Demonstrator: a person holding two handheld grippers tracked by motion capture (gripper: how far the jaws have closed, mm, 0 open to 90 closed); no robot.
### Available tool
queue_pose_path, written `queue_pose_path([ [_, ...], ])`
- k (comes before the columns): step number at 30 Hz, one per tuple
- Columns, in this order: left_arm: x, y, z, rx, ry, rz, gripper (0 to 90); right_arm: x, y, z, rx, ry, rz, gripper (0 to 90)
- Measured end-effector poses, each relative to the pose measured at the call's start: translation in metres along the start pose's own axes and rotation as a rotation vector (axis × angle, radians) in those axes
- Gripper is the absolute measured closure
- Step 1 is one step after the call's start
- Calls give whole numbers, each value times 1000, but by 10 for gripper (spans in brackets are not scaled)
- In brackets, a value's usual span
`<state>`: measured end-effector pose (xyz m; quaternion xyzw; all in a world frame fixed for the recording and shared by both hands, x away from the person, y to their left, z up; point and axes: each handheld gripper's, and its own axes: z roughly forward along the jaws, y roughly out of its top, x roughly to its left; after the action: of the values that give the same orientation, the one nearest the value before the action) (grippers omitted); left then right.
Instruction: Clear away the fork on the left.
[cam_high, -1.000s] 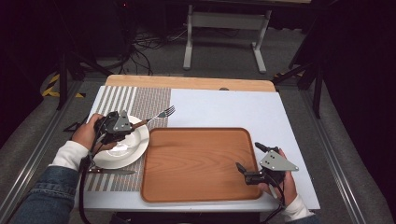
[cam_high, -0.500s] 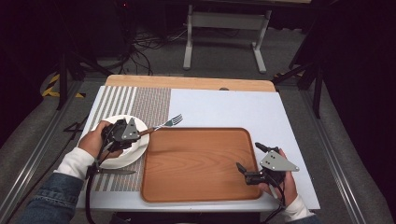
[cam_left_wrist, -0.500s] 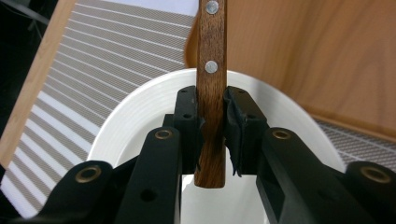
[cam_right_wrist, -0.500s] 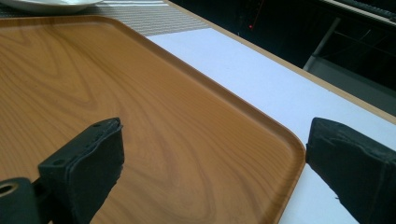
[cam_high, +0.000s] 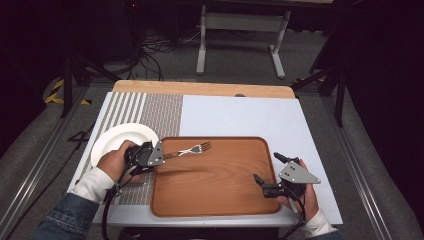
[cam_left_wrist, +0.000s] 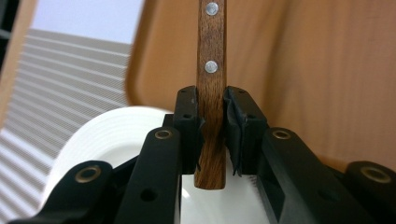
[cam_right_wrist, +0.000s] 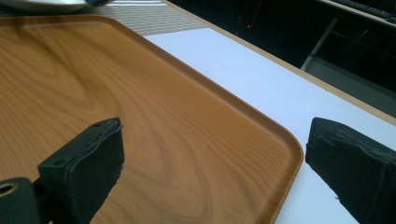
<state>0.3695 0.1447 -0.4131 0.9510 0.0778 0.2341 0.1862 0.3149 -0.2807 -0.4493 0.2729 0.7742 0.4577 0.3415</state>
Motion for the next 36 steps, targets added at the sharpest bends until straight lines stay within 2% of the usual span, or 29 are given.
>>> queue_pose_path([
  [3,-9,6,3,5,-27,29,757,0,0,0,1,0,0,54],
  [4,-12,8,4,12,-36,52,757,0,0,0,1,1,1,55],
  [12,-26,14,15,15,-97,87,756,-1,-2,1,6,-3,0,55],
  [23,-38,18,24,45,-149,124,756,-1,-2,1,8,-2,-1,55],
  [36,-48,13,22,0,-176,72,755,0,-1,1,13,1,-7,55],
])
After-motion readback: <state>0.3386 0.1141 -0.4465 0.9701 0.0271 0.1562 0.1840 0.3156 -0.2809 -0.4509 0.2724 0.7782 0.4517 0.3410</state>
